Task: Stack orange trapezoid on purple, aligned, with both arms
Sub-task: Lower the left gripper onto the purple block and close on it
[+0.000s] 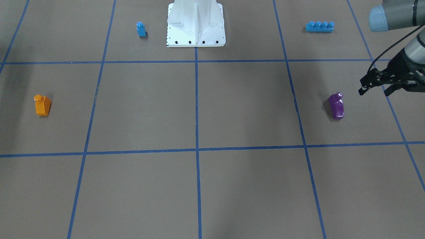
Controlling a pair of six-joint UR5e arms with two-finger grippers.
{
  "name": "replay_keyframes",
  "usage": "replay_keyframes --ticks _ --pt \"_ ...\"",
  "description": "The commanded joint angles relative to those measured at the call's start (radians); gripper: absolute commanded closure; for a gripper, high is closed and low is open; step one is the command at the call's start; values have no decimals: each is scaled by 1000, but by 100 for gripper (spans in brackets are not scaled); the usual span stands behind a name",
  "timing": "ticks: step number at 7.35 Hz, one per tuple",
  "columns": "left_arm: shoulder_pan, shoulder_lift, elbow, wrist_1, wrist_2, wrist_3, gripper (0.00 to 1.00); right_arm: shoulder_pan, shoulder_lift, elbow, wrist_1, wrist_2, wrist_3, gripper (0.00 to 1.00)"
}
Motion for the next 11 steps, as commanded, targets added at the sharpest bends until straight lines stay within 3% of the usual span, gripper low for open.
replay_keyframes --ticks 1,8,11 --pt "183 59 6 -166 144 -234 0 -3 0 0 -1 6 4 0" --pt "268 56 138 -257 177 -230 2 -5 0 -5 -1 17 4 0" --pt "288 56 146 -251 177 -227 43 -5 1 -5 -1 17 4 0"
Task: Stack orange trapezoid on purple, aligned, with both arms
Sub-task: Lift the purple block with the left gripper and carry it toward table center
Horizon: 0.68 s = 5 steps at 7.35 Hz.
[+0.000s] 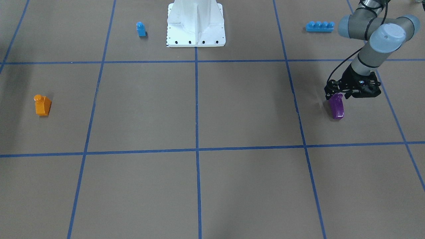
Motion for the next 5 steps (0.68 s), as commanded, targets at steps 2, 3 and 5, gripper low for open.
replay_keyframes --ticks 2,3,5 --pt "24 -3 2 2 2 1 76 0 1 0 0 0 0 0" --pt "22 1 -15 5 -2 3 100 0 1 0 0 0 0 0" --pt "19 -8 -119 87 -9 3 100 0 1 5 0 5 2 0"
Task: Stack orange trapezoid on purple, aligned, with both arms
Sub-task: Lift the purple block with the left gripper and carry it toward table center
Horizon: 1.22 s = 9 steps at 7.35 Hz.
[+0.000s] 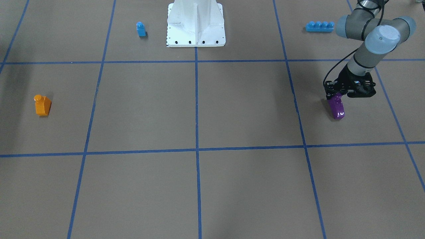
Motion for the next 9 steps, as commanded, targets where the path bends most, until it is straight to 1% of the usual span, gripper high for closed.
replay_keyframes --ticks 1,2,3,4,5,6,7,8,9 --pt "-2 -75 -123 172 1 2 100 0 0 4 0 3 3 0" --pt "1 -194 -141 285 11 8 100 0 0 4 0 12 7 0" --pt "22 -311 -141 361 12 28 100 0 0 2 0 15 38 0" --pt "82 -458 -128 460 68 45 100 0 0 2 1 15 43 0" --pt "142 -644 -72 592 140 46 100 0 0 4 2 14 43 0" --pt "173 -822 69 627 161 48 100 0 0 4 2 12 43 0" --pt "191 -952 225 618 190 51 100 0 0 4 2 11 44 0" --pt "205 -1023 333 603 192 51 100 -5 0 4 2 11 44 0" --pt "217 -1057 425 540 192 49 100 -6 0 4 2 11 44 0"
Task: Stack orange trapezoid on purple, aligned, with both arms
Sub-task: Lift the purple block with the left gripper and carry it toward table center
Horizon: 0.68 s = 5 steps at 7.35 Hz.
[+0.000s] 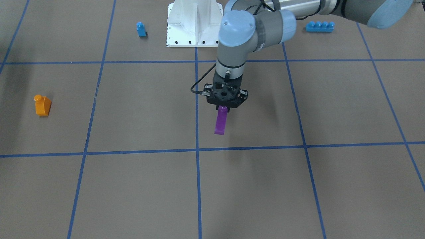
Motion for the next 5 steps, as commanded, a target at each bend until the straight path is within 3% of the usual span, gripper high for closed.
replay_keyframes --ticks 1,4,5 --pt "46 -77 202 -129 8 -2 100 -4 0 -1 0 0 0 0" --pt "71 -80 246 -174 6 -1 100 -4 0 2 2 0 0 0" --pt "71 -81 247 -185 6 1 86 -3 0 2 2 0 0 0"
